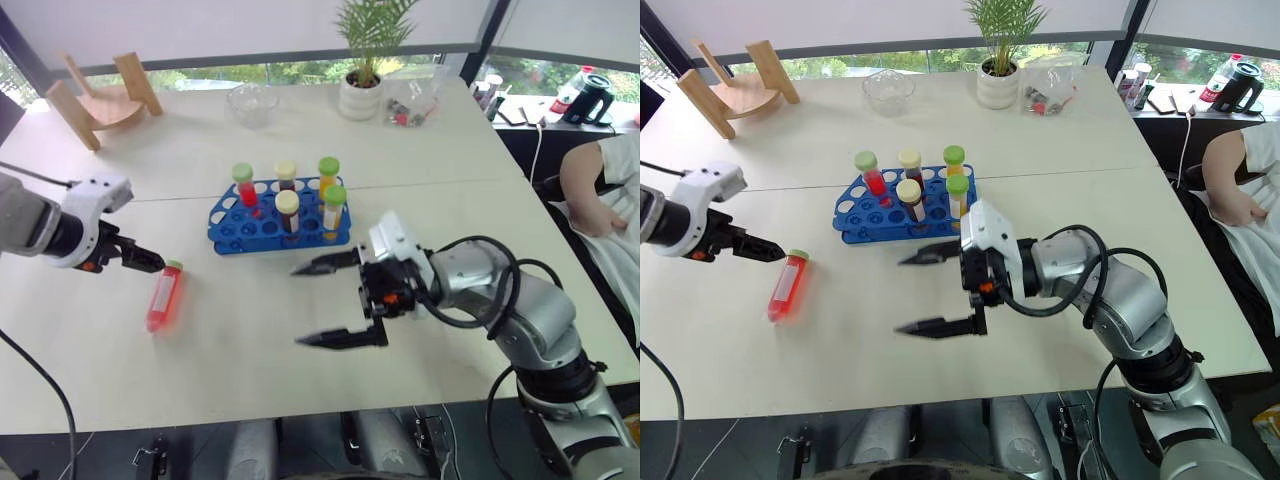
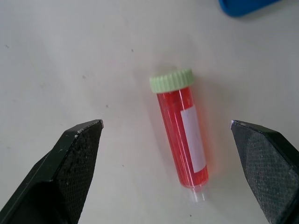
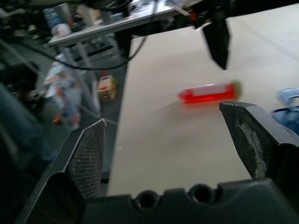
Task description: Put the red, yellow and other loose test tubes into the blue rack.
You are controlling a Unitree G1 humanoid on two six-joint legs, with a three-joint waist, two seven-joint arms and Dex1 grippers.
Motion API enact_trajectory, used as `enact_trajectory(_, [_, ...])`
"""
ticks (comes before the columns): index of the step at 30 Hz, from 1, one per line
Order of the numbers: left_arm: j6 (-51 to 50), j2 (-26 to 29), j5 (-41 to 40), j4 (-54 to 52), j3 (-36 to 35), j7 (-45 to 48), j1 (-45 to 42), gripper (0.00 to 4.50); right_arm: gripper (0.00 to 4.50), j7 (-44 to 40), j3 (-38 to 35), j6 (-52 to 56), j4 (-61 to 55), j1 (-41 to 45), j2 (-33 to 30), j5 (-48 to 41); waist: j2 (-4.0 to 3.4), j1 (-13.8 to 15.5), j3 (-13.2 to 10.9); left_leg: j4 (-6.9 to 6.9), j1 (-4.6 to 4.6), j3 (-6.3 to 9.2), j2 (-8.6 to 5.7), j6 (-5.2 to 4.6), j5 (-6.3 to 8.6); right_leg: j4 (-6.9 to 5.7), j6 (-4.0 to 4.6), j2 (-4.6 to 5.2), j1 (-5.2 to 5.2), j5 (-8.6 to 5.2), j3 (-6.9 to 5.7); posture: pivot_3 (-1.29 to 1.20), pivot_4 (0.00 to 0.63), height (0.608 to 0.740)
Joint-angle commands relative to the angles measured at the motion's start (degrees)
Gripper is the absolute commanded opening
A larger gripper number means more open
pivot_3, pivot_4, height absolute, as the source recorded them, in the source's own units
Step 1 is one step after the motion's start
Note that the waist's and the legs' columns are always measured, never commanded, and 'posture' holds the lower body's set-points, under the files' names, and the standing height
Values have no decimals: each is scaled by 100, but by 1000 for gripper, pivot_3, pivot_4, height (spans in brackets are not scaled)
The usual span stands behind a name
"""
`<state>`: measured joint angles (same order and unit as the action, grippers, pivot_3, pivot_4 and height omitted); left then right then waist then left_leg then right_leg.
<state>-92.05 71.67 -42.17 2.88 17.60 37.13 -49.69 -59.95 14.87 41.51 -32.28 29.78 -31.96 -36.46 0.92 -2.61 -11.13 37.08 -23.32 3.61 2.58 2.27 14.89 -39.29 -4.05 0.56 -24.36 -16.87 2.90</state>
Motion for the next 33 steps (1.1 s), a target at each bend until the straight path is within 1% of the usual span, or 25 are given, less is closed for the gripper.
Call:
enact_trajectory(1, [-45, -83, -537, 123, 28, -612, 37, 4500, 4323, 144, 123, -110, -92, 139, 155, 55, 0, 9, 0, 2, 0, -1, -2, 0, 0, -1, -1, 2, 0, 0, 0, 0, 150, 740])
enact_trajectory(3, [-45, -278, -753, 230, -8, -926, 79, 4500, 4323, 252, 152, -126, -85, 160, 233, 92, 2, 32, 1, 5, -1, -1, -6, 1, -1, -3, -1, 6, 1, 1, 0, 0, 150, 740])
enact_trajectory(5, [-45, -610, -891, 553, -129, -1326, 97, 4500, 4323, 368, 149, -141, -77, 170, 298, 132, 4, 49, 2, 7, -3, 1, -8, 3, -2, -4, -2, 7, 1, 1, -1, 0, 150, 740])
enact_trajectory(7, [-45, -869, -900, 740, -184, -1600, 113, 4500, 4323, 481, 131, -137, -73, 186, 341, 157, 5, 52, 3, 8, -4, 1, -9, 4, -2, -4, -2, 9, 1, 1, -1, 0, 150, 740])
enact_trajectory(10, [-45, -1096, -1000, 865, -155, -1869, 126, 4500, 4323, 624, 110, -146, -78, 187, 369, 202, 3, 39, 3, 8, -4, 3, -9, 5, -3, -5, -2, 8, 0, 1, -2, 0, 150, 740])
enact_trajectory(13, [-45, -1273, -945, 850, -168, -2045, 217, 3657, 4380, 741, 117, -191, -63, 157, 388, 272, 2, 33, 4, 6, -1, 2, -9, 5, -3, -7, -1, 8, 0, 1, -1, 0, 150, 740])
enact_trajectory(14, [-45, -1334, -902, 883, -197, -2132, 221, 3261, 4380, 777, 119, -193, -77, 132, 395, 276, 2, 36, 4, 6, 0, 1, -10, 6, -3, -8, -1, 9, 0, 1, -1, 0, 150, 740])
enact_trajectory(16, [-45, -1427, -828, 871, -264, -2203, 217, 2234, 4380, 842, 127, -187, -117, 83, 399, 275, 2, 58, 4, 7, 0, 2, -14, 7, -4, -8, -2, 13, 2, 1, -1, 0, 150, 740])
enact_trajectory(18, [-45, -1489, -831, 853, -321, -2211, 219, 1310, 4380, 882, 145, -190, -143, 35, 390, 281, 2, 77, 5, 7, -1, 2, -16, 9, -5, -8, -2, 15, 2, 1, -1, 0, 150, 740])
enact_trajectory(19, [-45, -1532, -770, 753, -385, -2210, 252, 957, 4380, 888, 150, -198, -139, -6, 359, 307, 2, 90, 5, 7, -1, 1, -18, 10, -6, -7, -2, 17, 3, 1, -1, 0, 150, 740])
enact_trajectory(20, [-18, -1577, -619, 605, -534, -2212, 312, 864, 4380, 894, 178, -206, -137, -38, 330, 353, 2, 115, 5, 7, -1, 1, -18, 10, -6, -8, -2, 17, 3, 1, -1, 0, 150, 740])
enact_trajectory(22, [374, -1524, -400, 292, -695, -2014, 470, 863, 4380, 847, 180, -239, -135, -125, 220, 419, 2, 148, 5, 7, 0, 0, -19, 10, -6, -7, -2, 17, 3, 1, 0, 0, 150, 740])
enact_trajectory(24, [1610, -1193, -84, -131, -809, -1236, 840, 863, 4380, 787, 130, -255, -143, -227, 64, 465, 2, 180, 5, 6, 0, 0, -19, 12, -7, -7, -2, 17, 3, 1, 0, 0, 150, 740])
enact_trajectory(25, [2299, -1262, -159, -291, -1358, -837, 1127, 863, 4380, 744, 101, -277, -146, -283, -36, 486, 1, 193, 4, 5, 0, 1, -18, 18, -10, -7, -2, 18, 3, 1, -2, 0, 150, 740])
enact_trajectory(27, [3735, -1522, -280, -331, -2629, -122, 1826, 863, 4380, 647, 84, -328, -190, -402, -259, 561, -5, 208, 2, 2, 1, 0, -17, 28, -16, -8, -1, 22, 1, 1, -2, 0, 150, 740])
enact_trajectory(28, [4145, -1688, -377, -210, -3149, 93, 2070, 863, 4380, 623, 62, -331, -217, -447, -344, 560, -3, 211, 3, 0, -1, -2, -17, 36, -20, -7, 0, 25, -2, 1, -4, 0, 150, 740])
enact_trajectory(30, [4379, -2106, -775, -184, -3835, 256, 2182, 863, 4380, 619, -50, -261, -274, -522, -488, 488, 7, 201, 5, 2, -5, -1, -14, 50, -28, -4, 1, 29, -2, 0, -8, 0, 150, 740])
enact_trajectory(31, [4445, -2294, -833, -318, -3875, 228, 2122, 863, 4380, 610, -130, -217, -288, -546, -552, 431, 6, 203, 5, 2, -5, -3, -14, 48, -27, 2, 0, 27, 0, 1, -8, 0, 150, 740])
enact_trajectory(33, [4970, -2620, -482, -599, -3621, 267, 2033, 863, 4380, 674, -279, -58, -288, -507, -607, 307, 8, 208, 6, 5, -4, -1, -17, 47, -27, 3, -5, 26, 7, 3, -8, 0, 150, 740])
